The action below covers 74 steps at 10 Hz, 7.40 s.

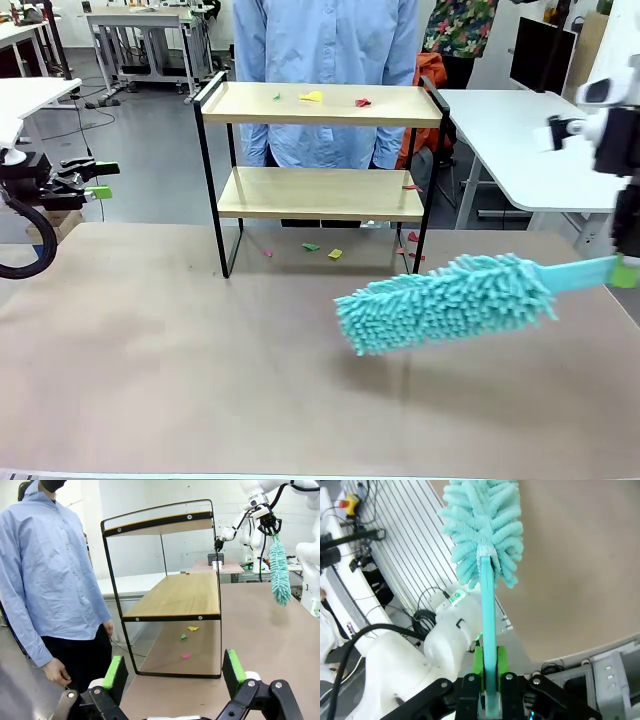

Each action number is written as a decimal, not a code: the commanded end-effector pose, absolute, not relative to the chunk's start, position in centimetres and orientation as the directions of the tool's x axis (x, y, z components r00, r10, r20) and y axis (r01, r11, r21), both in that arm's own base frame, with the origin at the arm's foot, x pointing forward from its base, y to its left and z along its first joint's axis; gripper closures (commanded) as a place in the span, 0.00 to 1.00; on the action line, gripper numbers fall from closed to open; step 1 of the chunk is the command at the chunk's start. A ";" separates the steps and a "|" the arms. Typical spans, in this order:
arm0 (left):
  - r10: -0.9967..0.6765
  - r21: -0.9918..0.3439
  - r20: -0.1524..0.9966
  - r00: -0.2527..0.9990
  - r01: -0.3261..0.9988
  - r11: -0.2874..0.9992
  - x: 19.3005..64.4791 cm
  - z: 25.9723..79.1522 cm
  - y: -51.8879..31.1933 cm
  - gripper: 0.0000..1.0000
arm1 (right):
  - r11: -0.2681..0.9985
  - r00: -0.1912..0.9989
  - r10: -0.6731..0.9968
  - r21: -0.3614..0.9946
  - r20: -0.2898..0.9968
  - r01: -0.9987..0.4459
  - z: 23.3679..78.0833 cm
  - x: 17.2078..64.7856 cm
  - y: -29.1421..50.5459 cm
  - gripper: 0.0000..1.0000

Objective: Clean the shelf.
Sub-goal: Clean the specific section of the Shelf indicated by the human with the Duster.

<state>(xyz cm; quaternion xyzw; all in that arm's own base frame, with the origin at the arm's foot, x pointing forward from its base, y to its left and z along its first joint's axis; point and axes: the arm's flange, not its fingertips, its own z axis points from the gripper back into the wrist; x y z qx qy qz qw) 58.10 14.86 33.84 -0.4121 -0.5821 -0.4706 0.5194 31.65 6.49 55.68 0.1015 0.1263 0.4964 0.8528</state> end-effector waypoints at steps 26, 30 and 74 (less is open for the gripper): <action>-0.014 0.128 0.992 -0.128 0.969 0.213 58.1 34.2 14.8 0.00 | 0.517 0.495 0.856 0.271 -0.149 -0.812 55.6 30.7 4.4 0.87; -0.014 0.128 0.992 -0.128 0.969 0.213 58.1 34.2 14.8 0.00 | 0.517 0.495 0.856 0.271 -0.149 -0.812 55.6 30.7 4.4 0.87; -0.014 0.128 0.992 -0.128 0.969 0.213 58.1 34.2 14.8 0.00 | 0.961 0.891 -0.174 0.269 0.419 0.061 68.4 40.8 53.9 0.87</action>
